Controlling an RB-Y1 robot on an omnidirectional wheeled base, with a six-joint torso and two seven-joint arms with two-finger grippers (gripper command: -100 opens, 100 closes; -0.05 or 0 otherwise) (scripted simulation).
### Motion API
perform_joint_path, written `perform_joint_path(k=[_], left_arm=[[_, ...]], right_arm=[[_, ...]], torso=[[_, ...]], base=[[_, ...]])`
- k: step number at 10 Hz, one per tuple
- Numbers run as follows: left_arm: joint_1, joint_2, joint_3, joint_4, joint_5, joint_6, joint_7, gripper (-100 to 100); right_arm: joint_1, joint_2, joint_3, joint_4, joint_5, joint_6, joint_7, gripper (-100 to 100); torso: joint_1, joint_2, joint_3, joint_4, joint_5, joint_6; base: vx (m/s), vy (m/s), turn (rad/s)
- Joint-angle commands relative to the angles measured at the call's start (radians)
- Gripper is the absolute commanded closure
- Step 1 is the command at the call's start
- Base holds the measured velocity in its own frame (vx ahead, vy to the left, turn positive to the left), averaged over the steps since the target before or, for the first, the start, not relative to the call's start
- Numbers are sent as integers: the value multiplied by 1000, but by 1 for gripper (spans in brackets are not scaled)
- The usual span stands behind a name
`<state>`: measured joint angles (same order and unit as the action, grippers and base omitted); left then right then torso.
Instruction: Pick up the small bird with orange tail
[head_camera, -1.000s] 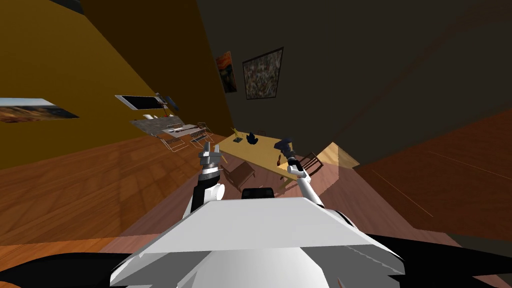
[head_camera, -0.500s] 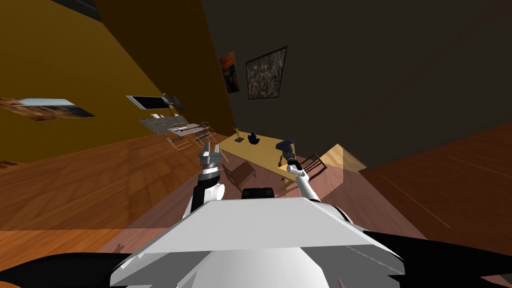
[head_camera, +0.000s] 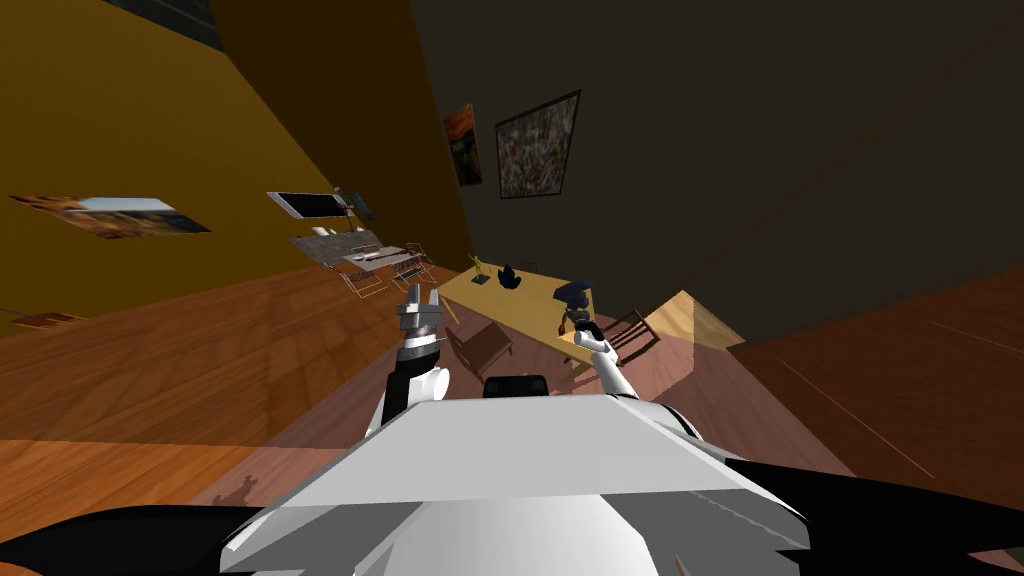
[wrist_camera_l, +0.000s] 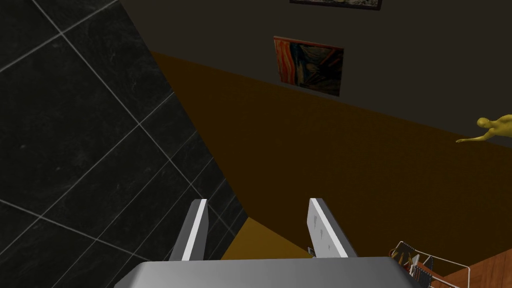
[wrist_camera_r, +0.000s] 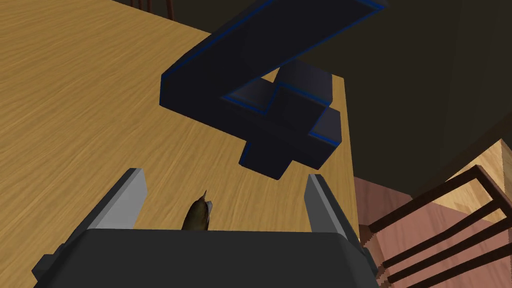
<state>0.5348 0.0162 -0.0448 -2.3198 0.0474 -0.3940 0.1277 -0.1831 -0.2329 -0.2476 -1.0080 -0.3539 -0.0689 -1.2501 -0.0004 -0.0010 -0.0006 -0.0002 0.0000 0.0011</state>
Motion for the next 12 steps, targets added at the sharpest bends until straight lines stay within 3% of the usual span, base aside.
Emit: perform_joint_path(k=[1, 12], left_arm=[[0, 0, 0, 0, 0, 0, 0, 0], [0, 0, 0, 0, 0, 0, 0, 0]], right_arm=[[-26, 7, -21, 50, -16, 21, -40, -100], [-113, 25, -109, 329, -113, 109, -203, -100]], torso=[[0, 0, 0, 0, 0, 0], [0, -1, -1, 0, 0, 0]], base=[[18, -10, 78], [26, -8, 46]])
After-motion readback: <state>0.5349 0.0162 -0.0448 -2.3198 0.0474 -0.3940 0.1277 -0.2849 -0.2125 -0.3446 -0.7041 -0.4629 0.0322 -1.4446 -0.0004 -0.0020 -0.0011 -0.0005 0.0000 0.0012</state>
